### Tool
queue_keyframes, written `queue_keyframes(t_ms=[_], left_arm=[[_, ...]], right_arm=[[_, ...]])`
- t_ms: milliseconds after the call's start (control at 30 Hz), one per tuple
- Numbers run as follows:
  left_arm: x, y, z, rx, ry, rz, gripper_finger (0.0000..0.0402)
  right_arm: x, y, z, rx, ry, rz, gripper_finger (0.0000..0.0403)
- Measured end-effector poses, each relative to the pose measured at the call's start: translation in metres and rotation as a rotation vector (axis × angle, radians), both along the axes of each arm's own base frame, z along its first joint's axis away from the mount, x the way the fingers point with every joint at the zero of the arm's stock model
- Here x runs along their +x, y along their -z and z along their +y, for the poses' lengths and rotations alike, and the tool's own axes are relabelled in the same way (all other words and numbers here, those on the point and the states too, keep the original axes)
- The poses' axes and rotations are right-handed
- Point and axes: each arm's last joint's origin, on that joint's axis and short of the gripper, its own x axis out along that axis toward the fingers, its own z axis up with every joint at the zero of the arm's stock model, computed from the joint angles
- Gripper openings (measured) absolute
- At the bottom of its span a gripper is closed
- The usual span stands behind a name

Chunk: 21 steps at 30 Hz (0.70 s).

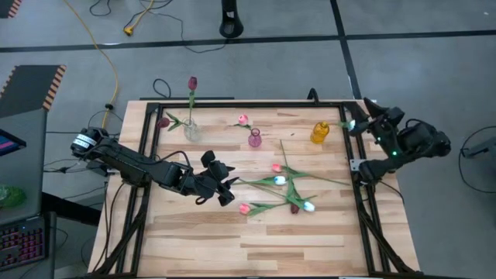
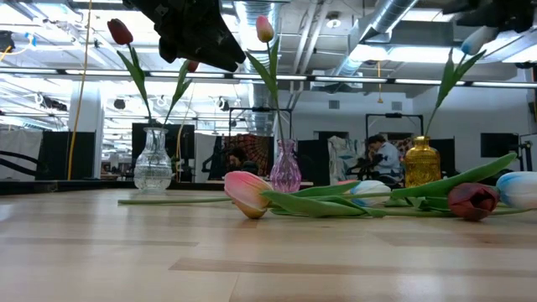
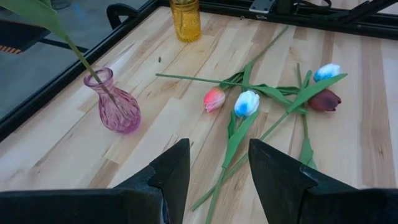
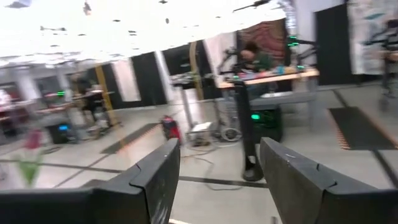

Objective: Sort flowers into vase by color
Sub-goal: Put the top white flower into the yellow vase

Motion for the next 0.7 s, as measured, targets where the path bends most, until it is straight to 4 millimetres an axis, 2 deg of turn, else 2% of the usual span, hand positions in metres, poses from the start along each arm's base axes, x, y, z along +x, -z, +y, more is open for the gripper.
queue_keyframes(t_ms=[200, 467, 700], left_arm=[[0.000, 0.000, 0.000, 0.000, 0.000, 0.000, 0.0153], [0.000, 0.000, 0.000, 0.000, 0.000, 0.000, 0.0153], [0.000, 0.000, 0.000, 0.000, 0.000, 0.000, 0.0153]], right_arm=[[0.017, 0.002, 0.013, -0.067, -0.148, 0.069, 0.0249], [0.045, 0.010, 0.038, -0.143, -0.259, 0.212, 0.0249], [0.058, 0.017, 0.057, -0.192, -0.344, 0.285, 0.0249]])
